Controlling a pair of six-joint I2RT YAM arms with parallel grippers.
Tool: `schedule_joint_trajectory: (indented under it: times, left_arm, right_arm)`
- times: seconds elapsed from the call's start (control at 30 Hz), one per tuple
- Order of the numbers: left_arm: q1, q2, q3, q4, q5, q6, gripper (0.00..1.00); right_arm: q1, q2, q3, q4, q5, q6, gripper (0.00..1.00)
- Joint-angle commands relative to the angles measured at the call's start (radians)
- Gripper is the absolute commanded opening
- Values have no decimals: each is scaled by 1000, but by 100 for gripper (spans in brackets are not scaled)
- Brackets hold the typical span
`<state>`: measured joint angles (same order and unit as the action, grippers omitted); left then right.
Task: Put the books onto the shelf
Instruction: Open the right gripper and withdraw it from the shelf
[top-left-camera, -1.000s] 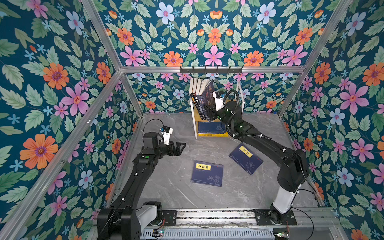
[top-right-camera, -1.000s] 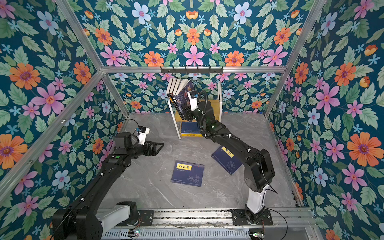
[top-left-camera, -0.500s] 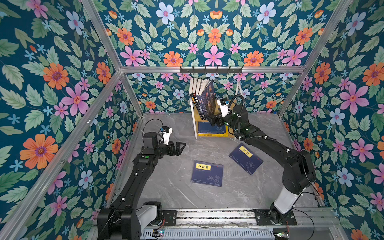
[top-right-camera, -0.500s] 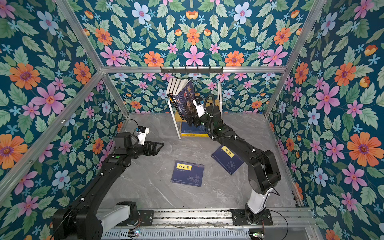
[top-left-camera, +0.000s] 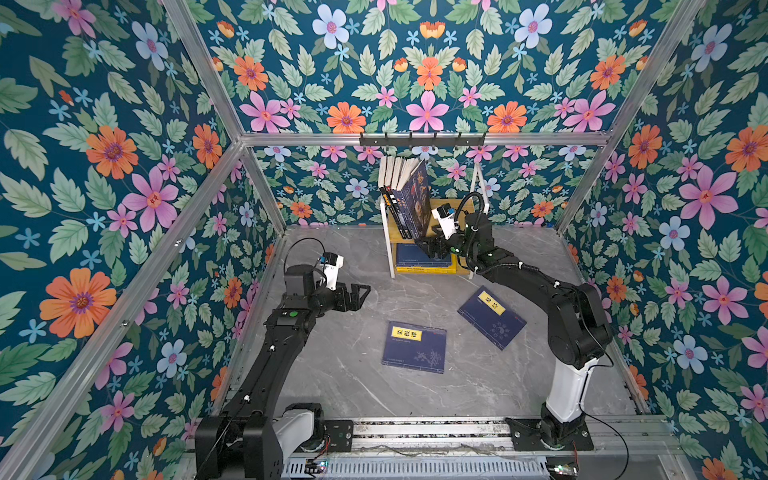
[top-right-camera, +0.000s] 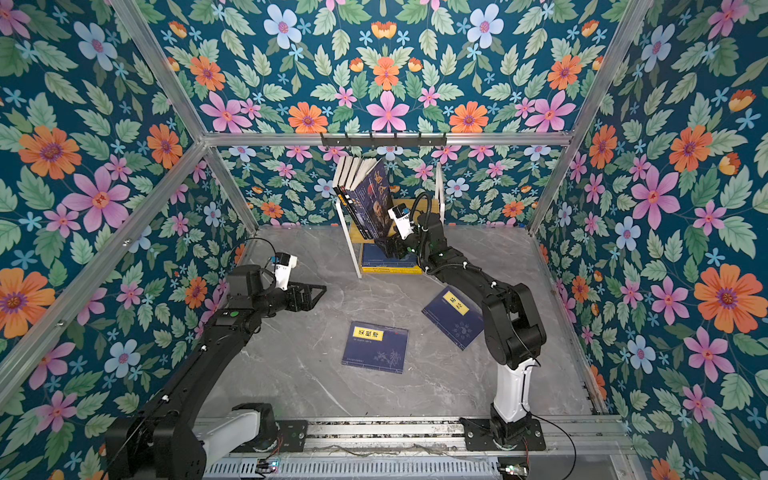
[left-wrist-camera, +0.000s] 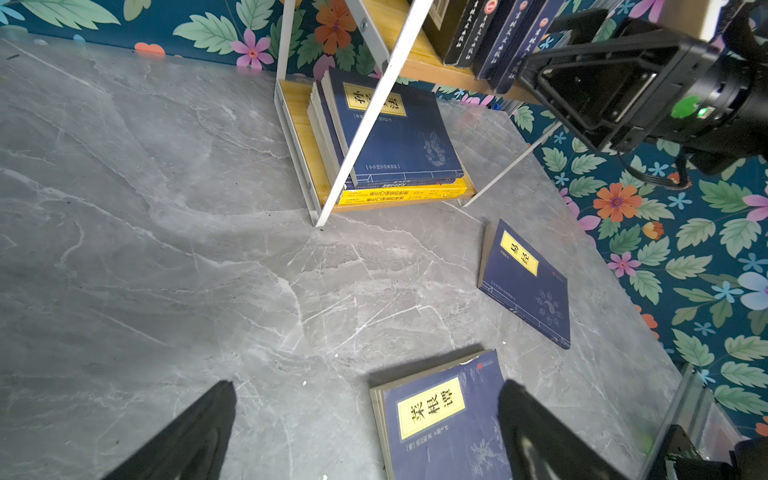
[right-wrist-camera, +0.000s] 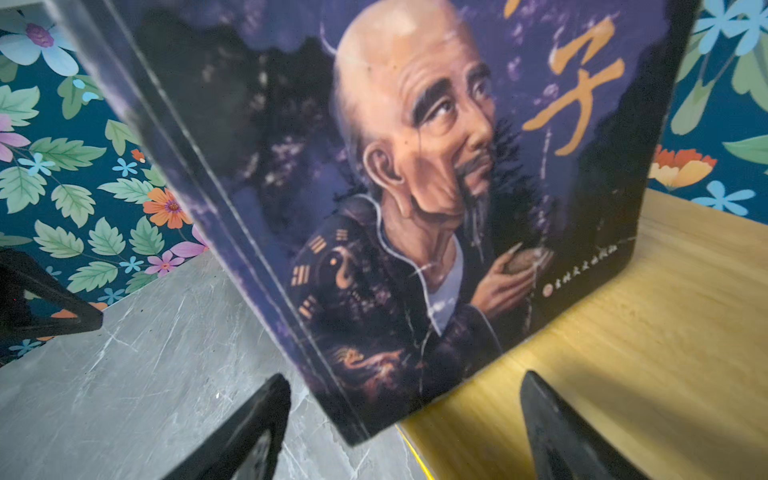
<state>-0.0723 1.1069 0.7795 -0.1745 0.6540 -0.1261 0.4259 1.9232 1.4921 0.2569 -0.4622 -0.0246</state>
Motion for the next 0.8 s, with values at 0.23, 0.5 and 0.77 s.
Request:
schedule_joint_trajectory:
  times: [0.23, 0.5, 0.77]
  left_arm:
    - [6, 9, -1, 21, 11, -7, 100]
    - [8, 20, -5, 31, 9, -17, 100]
    - [5, 25, -17, 37, 20, -16, 100]
  right_arm:
    - [-14, 57, 71, -66, -46, 15, 71]
    - [-15, 85, 109, -82, -94, 15, 65]
    - [-11, -26, 26, -62, -66, 41, 73]
